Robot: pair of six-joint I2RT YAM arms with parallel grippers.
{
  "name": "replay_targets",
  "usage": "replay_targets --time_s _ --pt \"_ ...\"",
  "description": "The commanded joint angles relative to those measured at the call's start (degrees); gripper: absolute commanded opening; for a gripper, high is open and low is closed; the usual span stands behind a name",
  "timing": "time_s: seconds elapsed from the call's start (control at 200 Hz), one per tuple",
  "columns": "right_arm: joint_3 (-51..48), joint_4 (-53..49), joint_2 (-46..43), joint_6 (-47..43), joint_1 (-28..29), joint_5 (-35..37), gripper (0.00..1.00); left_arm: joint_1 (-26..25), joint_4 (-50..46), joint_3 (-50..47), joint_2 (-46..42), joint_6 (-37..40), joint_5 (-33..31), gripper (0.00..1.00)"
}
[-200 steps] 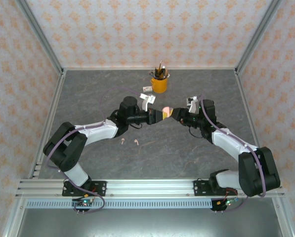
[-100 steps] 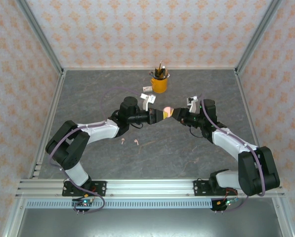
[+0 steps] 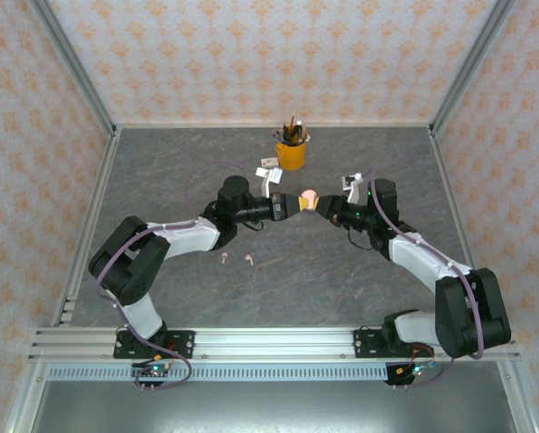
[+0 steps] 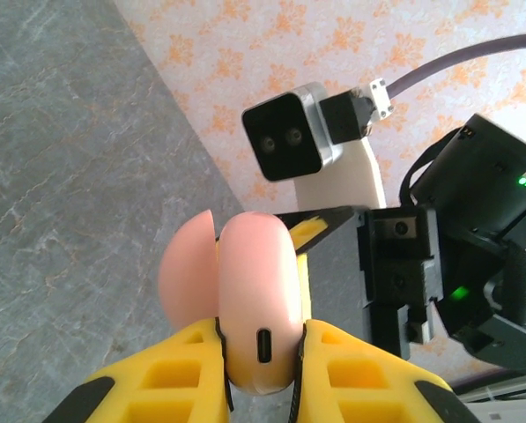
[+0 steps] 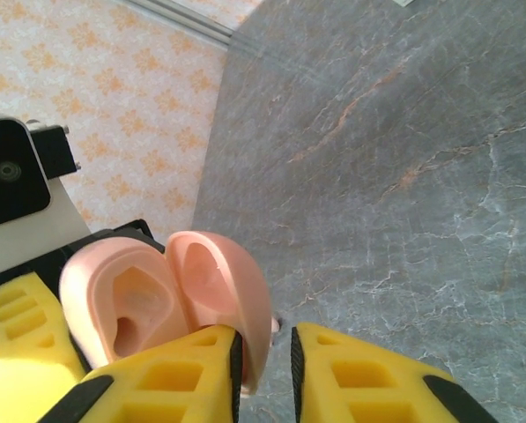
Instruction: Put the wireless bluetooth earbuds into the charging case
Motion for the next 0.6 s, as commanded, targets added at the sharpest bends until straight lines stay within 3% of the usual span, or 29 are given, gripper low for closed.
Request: replay_targets --time_s 0.0,0.405,0.595 --pt "1.58 0.77 -1.14 -1.43 0.15 -3.26 0.21 -0.48 7.36 3.26 -0.02 -1.66 1.8 0.19" --pt "2.9 -1.47 -1.4 -2.18 0.13 -1.98 0.1 -0.83 6.34 3.45 0.82 -1.68 0.93 0.19" --pt "3.41 -3.86 -2.34 -2.39 0.09 0.68 0.03 -1.35 2.74 3.52 1.21 0.07 -1.1 0.31"
